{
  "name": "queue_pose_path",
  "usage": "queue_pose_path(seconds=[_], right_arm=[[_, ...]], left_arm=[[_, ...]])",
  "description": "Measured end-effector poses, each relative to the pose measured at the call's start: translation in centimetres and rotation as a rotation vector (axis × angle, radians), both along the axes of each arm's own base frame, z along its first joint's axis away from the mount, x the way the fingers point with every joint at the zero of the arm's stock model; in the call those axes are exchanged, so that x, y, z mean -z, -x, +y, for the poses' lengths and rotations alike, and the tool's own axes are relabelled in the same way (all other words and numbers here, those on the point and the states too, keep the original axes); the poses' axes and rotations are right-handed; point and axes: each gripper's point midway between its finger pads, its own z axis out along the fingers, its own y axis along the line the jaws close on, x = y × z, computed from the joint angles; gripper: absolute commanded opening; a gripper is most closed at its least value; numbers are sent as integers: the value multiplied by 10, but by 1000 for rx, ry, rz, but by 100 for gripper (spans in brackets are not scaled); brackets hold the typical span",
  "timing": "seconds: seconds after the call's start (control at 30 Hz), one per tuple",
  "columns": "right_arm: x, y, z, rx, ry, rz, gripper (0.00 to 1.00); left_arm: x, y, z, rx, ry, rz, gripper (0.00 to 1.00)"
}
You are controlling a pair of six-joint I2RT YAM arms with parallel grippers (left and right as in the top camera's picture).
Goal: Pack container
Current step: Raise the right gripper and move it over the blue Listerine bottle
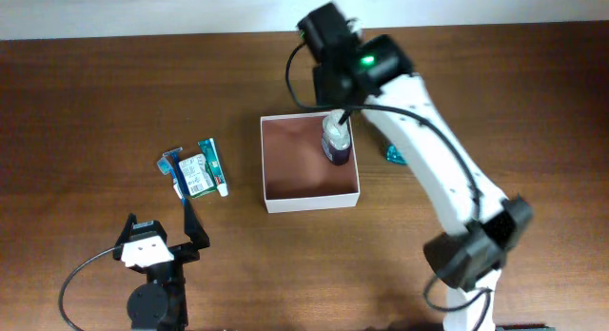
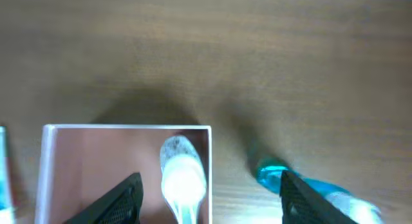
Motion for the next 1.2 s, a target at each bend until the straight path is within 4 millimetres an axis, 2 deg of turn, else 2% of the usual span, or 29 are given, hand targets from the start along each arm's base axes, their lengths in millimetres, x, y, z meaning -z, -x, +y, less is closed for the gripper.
queue_pose_path(seconds=[0.07,0.13,0.2,0.27,0.33,0.43,0.5,0.73,0.9,1.2], right_arm=[[-33,5,-13,18,-27,-49,61],[-57,11,-34,52,-41,-80,62],[-72,16,-60,100,-41,-91,63],[-75,22,-88,154,-25,-72,63],[-70,29,-113,204,-2,-25,66],[-57,39,-139,253,16,60,67],[-52,42,-145,264,12,91,68],[-27,54,-146,262,0,205,69],[6,60,-141,252,3,310,69],[62,58,-138,250,19,400,68]], left_arm=[[0,0,0,0,0,0,99],[0,0,0,0,0,0,99],[0,0,0,0,0,0,99],[0,0,0,0,0,0,99],[0,0,0,0,0,0,99],[0,0,0,0,0,0,99],[0,0,0,0,0,0,99],[0,0,0,0,0,0,99],[0,0,0,0,0,0,99],[0,0,0,0,0,0,100]])
